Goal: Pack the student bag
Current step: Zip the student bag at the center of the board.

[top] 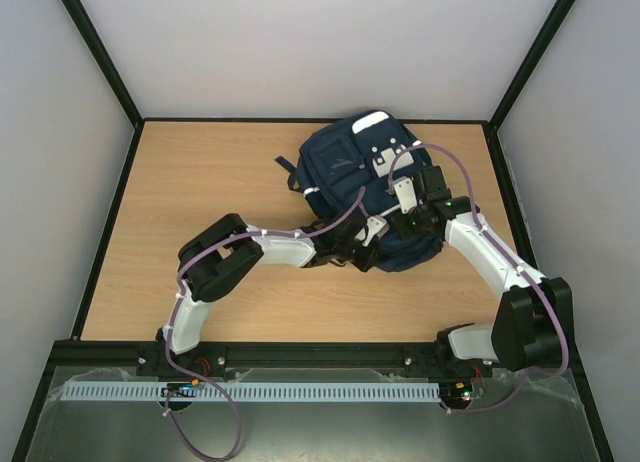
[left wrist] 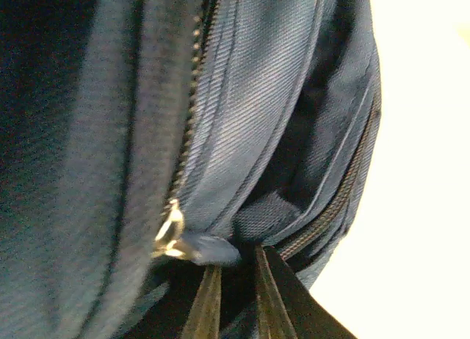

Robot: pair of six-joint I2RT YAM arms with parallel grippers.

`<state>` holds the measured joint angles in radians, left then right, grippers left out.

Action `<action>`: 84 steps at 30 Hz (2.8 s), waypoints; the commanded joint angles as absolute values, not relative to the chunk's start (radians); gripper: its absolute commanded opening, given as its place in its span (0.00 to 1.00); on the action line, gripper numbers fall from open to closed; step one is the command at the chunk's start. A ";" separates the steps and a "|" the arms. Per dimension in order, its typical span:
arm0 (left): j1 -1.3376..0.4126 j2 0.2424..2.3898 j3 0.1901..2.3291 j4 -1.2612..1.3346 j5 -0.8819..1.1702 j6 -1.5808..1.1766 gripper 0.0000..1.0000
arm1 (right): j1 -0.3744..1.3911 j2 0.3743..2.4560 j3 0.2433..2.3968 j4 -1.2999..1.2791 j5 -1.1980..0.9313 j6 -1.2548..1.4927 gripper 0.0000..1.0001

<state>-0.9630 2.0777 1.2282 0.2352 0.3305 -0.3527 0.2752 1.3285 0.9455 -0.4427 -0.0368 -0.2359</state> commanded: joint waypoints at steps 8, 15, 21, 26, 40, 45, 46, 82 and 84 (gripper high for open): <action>-0.992 1.883 1.090 0.265 0.404 -0.344 0.27 | 0.293 1.270 0.947 -0.636 -0.188 -0.225 0.36; -0.991 1.716 0.957 0.168 0.363 -0.278 0.29 | 0.320 1.239 0.955 -0.714 -0.166 -0.308 0.41; -0.963 1.608 0.885 0.108 0.299 -0.267 0.30 | 0.368 1.221 0.990 -0.767 -0.134 -0.316 0.41; -0.867 1.559 0.816 0.148 0.218 -0.396 0.33 | 0.477 1.285 0.968 -0.716 -0.126 -0.261 0.40; -0.793 1.742 0.816 0.322 0.186 -0.647 0.35 | 0.500 1.465 1.048 -0.572 -0.092 -0.067 0.45; -0.795 1.801 0.832 0.385 0.236 -0.669 0.34 | 0.502 1.520 1.052 -0.562 -0.091 -0.048 0.42; -0.796 1.814 0.840 0.390 0.242 -0.670 0.33 | 0.503 1.526 1.049 -0.558 -0.097 -0.048 0.41; -0.845 1.863 0.843 0.453 0.264 -0.635 0.31 | 0.507 1.604 1.022 -0.544 0.003 -0.046 0.21; -0.846 1.862 0.842 0.451 0.263 -0.636 0.31 | 0.508 1.606 1.012 -0.536 0.016 -0.046 0.31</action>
<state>-0.8413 1.8973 0.8547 0.4252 0.2726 -0.6495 0.5045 1.6199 1.0370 -0.5529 -0.0257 -0.0284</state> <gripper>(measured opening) 0.304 0.245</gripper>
